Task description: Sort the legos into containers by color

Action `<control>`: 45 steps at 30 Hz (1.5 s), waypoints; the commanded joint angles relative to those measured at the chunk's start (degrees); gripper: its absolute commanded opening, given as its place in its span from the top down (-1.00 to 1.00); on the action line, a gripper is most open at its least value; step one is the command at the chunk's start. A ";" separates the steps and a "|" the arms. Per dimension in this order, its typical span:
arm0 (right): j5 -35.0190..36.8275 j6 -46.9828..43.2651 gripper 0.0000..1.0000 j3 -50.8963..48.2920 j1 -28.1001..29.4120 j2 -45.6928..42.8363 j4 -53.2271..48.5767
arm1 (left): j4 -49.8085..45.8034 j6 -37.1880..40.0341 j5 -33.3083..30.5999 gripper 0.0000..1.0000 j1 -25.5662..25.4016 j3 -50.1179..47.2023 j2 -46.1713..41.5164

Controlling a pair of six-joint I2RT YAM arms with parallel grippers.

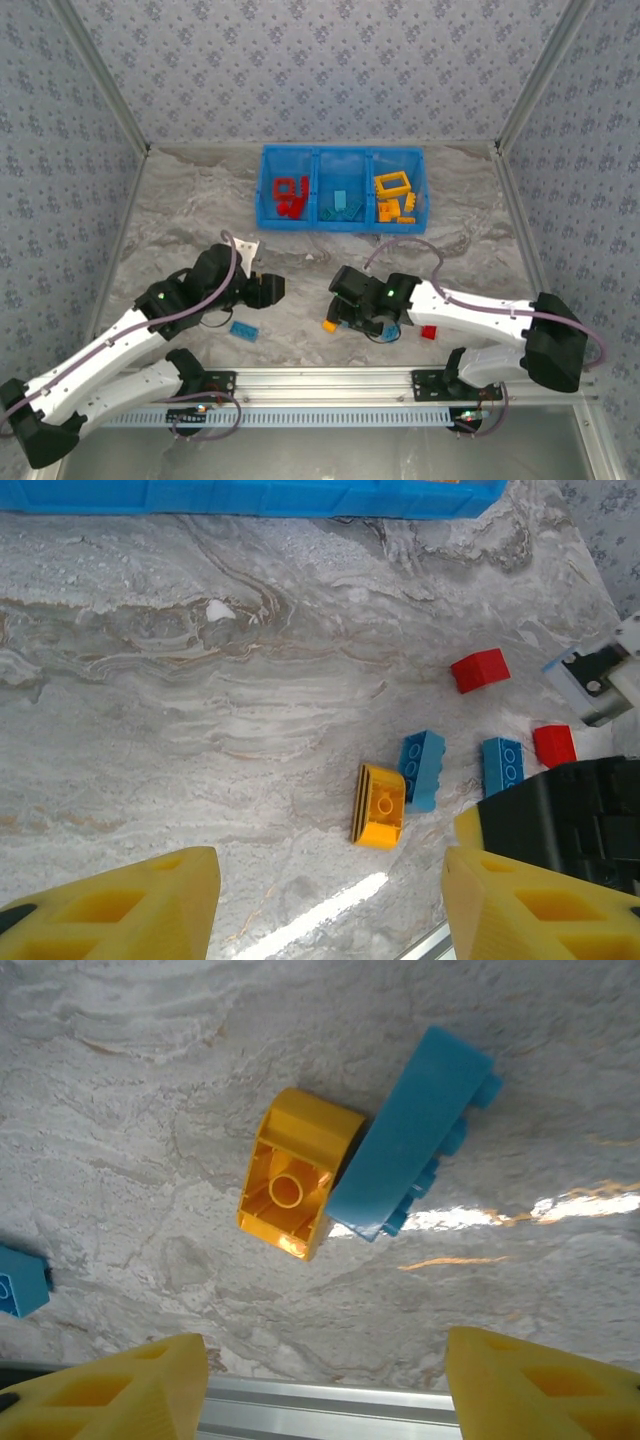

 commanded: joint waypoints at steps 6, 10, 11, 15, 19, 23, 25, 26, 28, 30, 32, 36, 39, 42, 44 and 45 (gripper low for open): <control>-6.75 9.85 -0.35 0.97 -0.77 8.05 2.34 | -1.26 -0.99 -0.89 -0.22 -0.51 0.62 -1.24; -6.79 12.47 -0.30 3.12 -0.72 12.13 4.70 | -1.94 -1.30 -1.70 -0.22 -0.73 0.36 -2.52; -6.72 13.02 -0.28 3.75 -0.80 13.20 4.44 | -2.27 -1.46 -1.86 -0.22 -0.82 0.27 -2.99; -6.27 14.28 -0.22 5.68 -0.81 16.76 3.35 | -3.25 -1.22 -2.17 -0.22 -0.82 0.61 -3.91; -6.24 13.41 -0.21 8.06 -0.98 19.87 3.32 | -3.45 -1.16 -2.27 -0.22 -0.93 0.75 -3.89; -5.46 13.35 -0.21 9.00 -1.19 21.59 2.87 | -2.93 -1.42 -2.27 -0.22 -0.95 0.46 -3.96; -5.19 13.18 -0.16 9.17 -1.57 22.37 1.40 | -2.74 -1.43 -2.23 -0.22 -0.95 0.60 -4.05; -5.28 12.86 -0.09 9.23 -1.83 22.91 1.73 | -2.66 -1.37 -2.19 -0.22 -0.93 0.60 -4.01; -5.53 12.45 0.01 9.64 -2.05 23.88 2.07 | -2.63 -1.32 -2.25 -0.22 -0.97 0.71 -4.05; -5.59 11.71 0.10 10.58 -2.29 24.96 1.83 | -2.57 -1.33 -2.19 -0.21 -0.95 0.61 -3.99; -5.60 11.17 0.18 11.27 -2.34 25.84 1.23 | -2.49 -1.44 -2.18 -0.21 -0.90 0.48 -4.09; -6.96 9.45 0.59 12.26 -2.46 26.77 2.34 | -2.31 -1.56 -2.10 -0.21 -0.93 0.31 -4.11; -6.33 6.67 0.66 15.35 -2.15 27.11 1.82 | -2.08 -1.64 -2.24 -0.21 -0.96 0.16 -4.08; -5.75 4.10 0.71 18.58 -2.03 26.79 0.28 | -1.68 -1.84 -2.75 -0.21 -0.91 0.09 -3.88; -3.79 2.36 0.70 21.97 -1.83 25.92 -2.16 | -1.30 -2.15 -2.96 -0.21 -0.92 0.09 -3.91; -2.58 1.51 0.70 23.05 -1.85 25.32 -3.49 | -1.00 -2.23 -2.97 -0.21 -0.90 0.10 -3.90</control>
